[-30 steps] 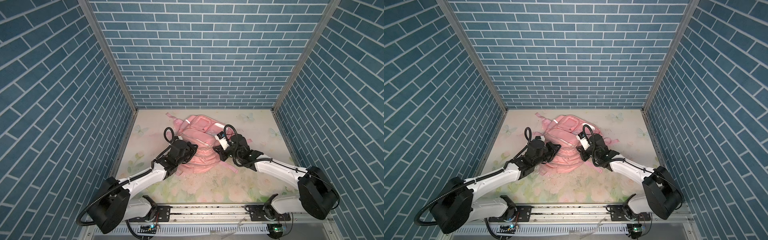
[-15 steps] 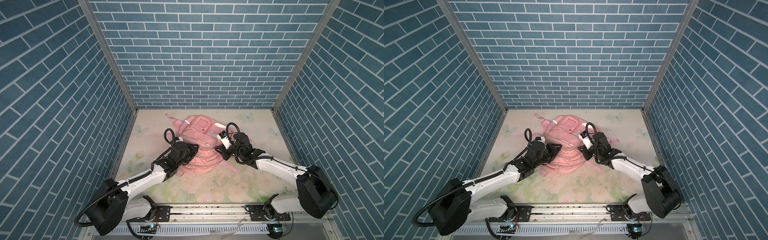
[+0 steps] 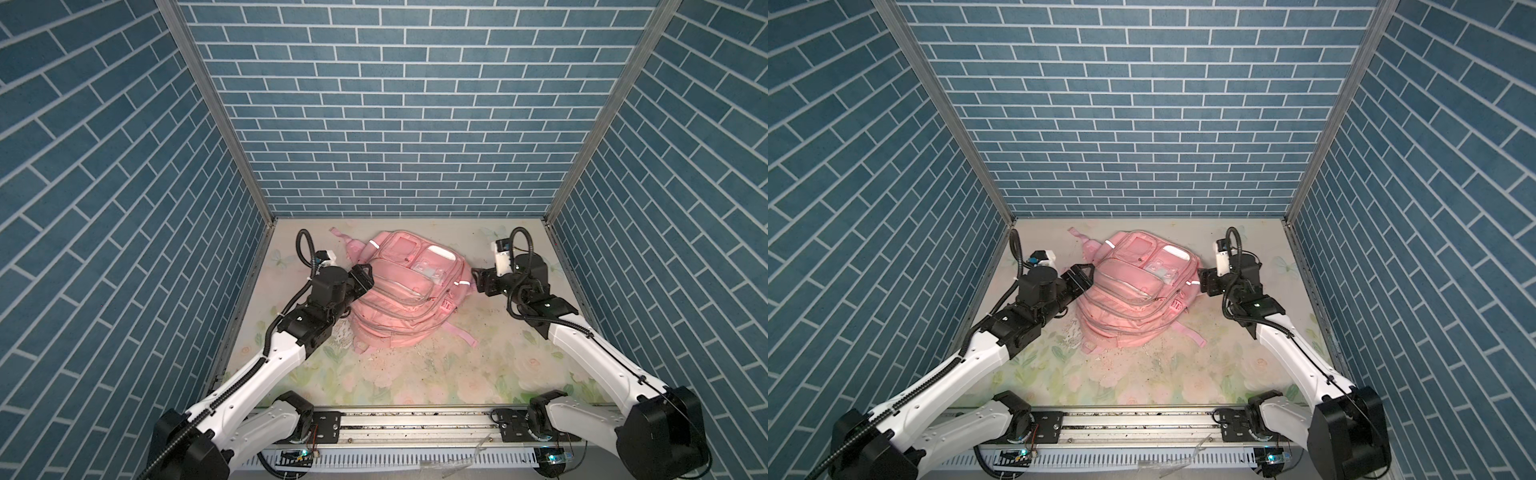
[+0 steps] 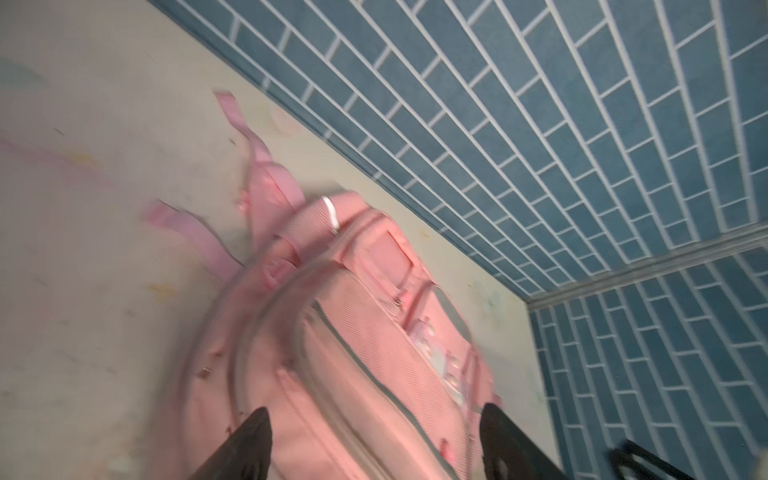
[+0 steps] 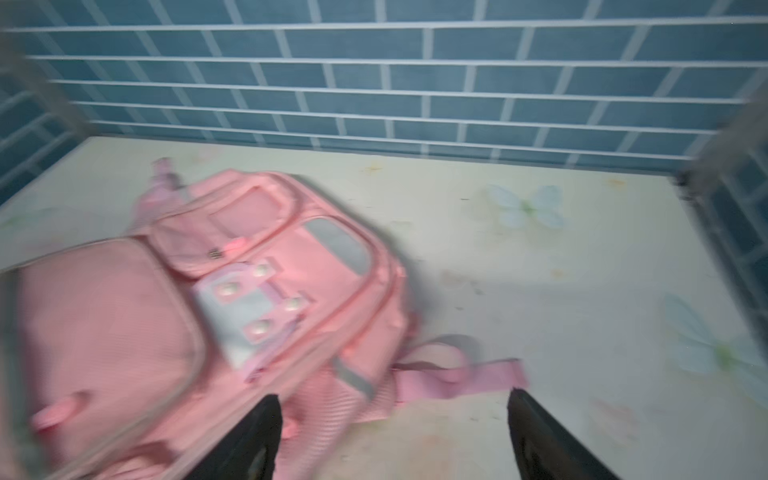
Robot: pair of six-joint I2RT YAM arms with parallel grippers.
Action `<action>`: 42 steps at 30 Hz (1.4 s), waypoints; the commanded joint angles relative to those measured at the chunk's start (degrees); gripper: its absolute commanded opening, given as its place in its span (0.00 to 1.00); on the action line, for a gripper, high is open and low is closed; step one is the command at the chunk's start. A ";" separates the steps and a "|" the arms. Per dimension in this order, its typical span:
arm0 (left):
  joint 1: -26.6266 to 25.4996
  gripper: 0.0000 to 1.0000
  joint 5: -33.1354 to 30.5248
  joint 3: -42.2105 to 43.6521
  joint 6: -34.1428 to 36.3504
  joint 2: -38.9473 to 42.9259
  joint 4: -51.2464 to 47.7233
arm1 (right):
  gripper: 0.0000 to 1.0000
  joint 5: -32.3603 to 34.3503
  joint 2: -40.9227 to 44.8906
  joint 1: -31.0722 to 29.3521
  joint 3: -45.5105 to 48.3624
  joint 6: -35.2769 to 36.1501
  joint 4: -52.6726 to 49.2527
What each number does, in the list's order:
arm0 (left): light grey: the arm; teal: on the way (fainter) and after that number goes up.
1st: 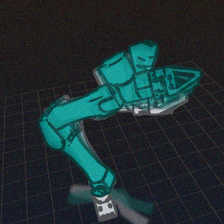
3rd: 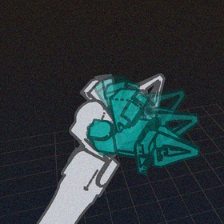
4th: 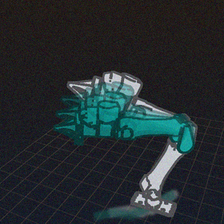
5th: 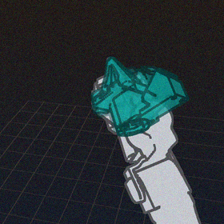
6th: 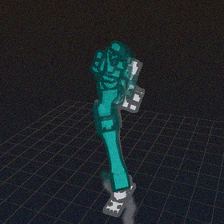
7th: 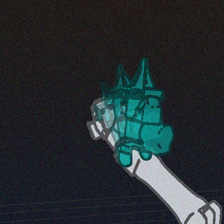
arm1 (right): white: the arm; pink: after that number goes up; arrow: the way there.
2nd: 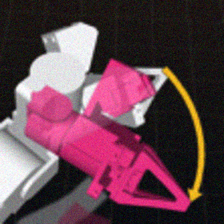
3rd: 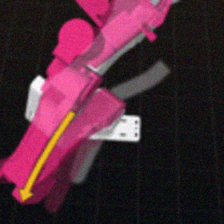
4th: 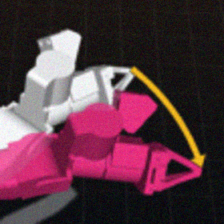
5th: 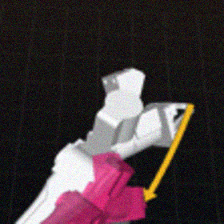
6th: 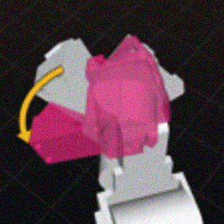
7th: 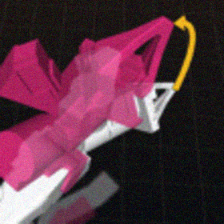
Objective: Pack the student bag
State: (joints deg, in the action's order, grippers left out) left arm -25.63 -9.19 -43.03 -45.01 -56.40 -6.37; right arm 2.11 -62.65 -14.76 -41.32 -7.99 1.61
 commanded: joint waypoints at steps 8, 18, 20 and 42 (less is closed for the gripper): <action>8.22 0.86 -21.53 24.56 43.42 1.37 32.13 | 0.92 16.91 -9.22 10.98 21.59 5.09 37.52; 18.66 0.86 -5.61 35.00 45.11 -13.00 66.58 | 0.95 5.31 -21.76 13.56 26.04 6.45 62.33; 21.48 0.86 0.04 34.93 44.44 -16.93 72.82 | 0.96 4.83 -24.00 13.79 28.12 6.53 67.81; 22.71 0.86 6.15 27.35 46.34 -30.26 71.76 | 0.98 1.38 -24.65 14.53 27.10 6.81 66.42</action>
